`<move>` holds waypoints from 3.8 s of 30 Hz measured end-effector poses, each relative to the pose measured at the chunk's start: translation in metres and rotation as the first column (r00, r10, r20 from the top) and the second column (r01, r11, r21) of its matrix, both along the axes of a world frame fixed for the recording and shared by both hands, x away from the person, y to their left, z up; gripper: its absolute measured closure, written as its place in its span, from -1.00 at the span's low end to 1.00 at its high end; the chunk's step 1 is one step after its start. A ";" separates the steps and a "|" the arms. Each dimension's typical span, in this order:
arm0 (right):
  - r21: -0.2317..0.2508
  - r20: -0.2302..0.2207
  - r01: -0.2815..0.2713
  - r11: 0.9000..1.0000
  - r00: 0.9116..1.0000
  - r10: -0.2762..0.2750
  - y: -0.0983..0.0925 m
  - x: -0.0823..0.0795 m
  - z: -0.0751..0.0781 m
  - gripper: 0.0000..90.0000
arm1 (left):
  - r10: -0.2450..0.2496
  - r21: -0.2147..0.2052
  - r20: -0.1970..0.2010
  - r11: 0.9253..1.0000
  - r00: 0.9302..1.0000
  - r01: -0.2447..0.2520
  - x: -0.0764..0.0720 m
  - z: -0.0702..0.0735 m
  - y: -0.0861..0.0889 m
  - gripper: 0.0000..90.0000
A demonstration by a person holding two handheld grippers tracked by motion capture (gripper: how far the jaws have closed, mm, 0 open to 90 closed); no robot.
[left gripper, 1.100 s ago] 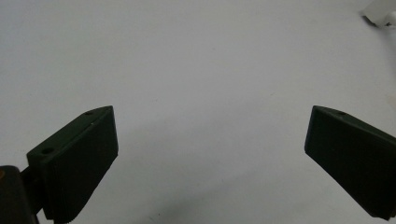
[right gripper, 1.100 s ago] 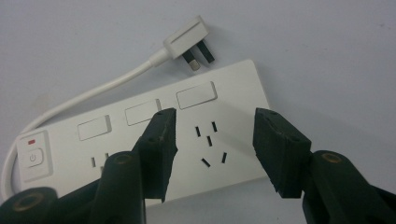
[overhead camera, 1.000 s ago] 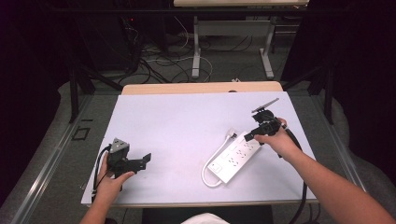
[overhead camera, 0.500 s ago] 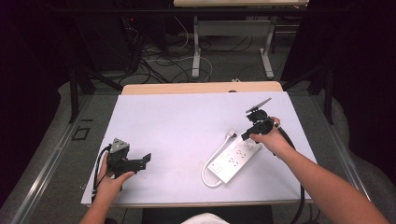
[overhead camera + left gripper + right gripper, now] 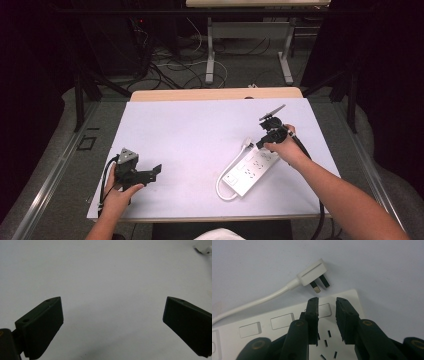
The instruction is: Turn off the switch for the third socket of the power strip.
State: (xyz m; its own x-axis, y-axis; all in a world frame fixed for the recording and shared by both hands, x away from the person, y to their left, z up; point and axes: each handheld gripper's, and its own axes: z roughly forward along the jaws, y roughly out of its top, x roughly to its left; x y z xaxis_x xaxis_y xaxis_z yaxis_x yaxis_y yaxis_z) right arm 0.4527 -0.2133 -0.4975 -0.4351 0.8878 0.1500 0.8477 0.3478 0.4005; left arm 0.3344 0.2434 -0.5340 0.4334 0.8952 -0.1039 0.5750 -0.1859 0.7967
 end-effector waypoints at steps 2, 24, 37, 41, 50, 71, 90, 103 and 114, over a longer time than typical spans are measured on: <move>-0.003 0.014 -0.017 1.000 1.000 0.017 0.000 0.002 -0.001 0.66 | 0.000 0.000 0.000 1.000 1.000 0.000 0.000 0.000 0.000 -0.94; -0.021 0.024 -0.037 0.999 0.999 0.037 0.005 0.007 -0.009 0.96 | 0.000 -0.001 -0.003 1.000 1.000 0.000 0.000 0.000 0.000 -0.94; -0.029 -0.007 -0.047 0.998 0.999 0.047 0.006 0.007 -0.008 1.00 | 0.000 -0.003 -0.001 1.000 1.000 0.000 0.000 0.000 0.000 -0.93; -0.012 0.008 -0.026 1.000 1.000 0.026 0.010 0.005 -0.010 1.00 | -0.002 0.000 -0.002 1.000 1.000 0.002 0.000 0.000 0.001 -0.93; -0.008 -0.007 -0.040 0.999 0.999 0.040 0.007 0.007 -0.009 1.00 | -0.009 0.003 -0.012 1.000 1.000 0.009 -0.001 0.001 0.001 -0.93; 0.040 0.029 -0.006 0.999 1.000 0.005 -0.008 0.008 -0.015 1.00 | -0.010 0.006 -0.013 1.000 1.000 0.010 -0.001 0.001 0.001 -0.93; 0.036 0.016 -0.002 0.999 1.000 0.002 -0.008 0.007 -0.013 0.91 | -0.006 -0.004 -0.019 1.000 1.000 0.006 -0.002 0.000 0.002 -0.93; 0.036 0.009 0.026 0.999 1.000 -0.026 -0.007 0.007 -0.012 0.71 | -0.008 0.001 -0.018 1.000 1.000 0.008 -0.003 0.001 0.003 -0.93; 0.027 0.002 0.021 0.999 1.000 -0.021 -0.009 0.007 -0.009 0.57 | -0.002 -0.001 -0.016 1.000 1.000 0.002 -0.003 0.001 0.003 -0.93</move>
